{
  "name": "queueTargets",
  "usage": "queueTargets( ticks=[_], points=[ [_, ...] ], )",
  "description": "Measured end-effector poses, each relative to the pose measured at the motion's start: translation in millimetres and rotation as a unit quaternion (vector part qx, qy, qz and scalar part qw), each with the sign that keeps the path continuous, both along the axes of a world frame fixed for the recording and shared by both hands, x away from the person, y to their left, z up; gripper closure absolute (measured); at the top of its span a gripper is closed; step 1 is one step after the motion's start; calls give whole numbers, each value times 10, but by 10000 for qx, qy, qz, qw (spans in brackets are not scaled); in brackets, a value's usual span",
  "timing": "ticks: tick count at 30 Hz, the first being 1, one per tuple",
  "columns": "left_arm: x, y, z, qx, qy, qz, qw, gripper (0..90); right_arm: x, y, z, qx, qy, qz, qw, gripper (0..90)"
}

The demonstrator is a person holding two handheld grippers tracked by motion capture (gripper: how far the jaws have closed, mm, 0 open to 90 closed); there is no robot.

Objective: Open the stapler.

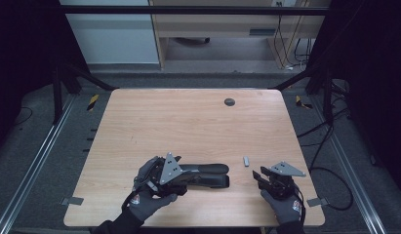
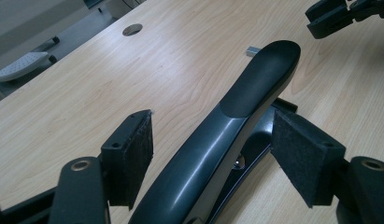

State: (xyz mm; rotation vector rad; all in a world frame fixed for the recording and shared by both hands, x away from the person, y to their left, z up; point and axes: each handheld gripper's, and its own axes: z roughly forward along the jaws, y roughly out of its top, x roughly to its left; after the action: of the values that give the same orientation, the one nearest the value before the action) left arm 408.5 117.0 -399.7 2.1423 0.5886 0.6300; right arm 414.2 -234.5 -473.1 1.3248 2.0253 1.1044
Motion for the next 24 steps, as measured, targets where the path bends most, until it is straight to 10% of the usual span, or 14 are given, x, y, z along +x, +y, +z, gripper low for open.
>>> queueTargets(
  ticks=[24],
  points=[
    [55, -295, -45, 730, -143, -398, 9964, 286, -10, 32, 3, 14, 11, 71, 10000, 651]
  ],
)
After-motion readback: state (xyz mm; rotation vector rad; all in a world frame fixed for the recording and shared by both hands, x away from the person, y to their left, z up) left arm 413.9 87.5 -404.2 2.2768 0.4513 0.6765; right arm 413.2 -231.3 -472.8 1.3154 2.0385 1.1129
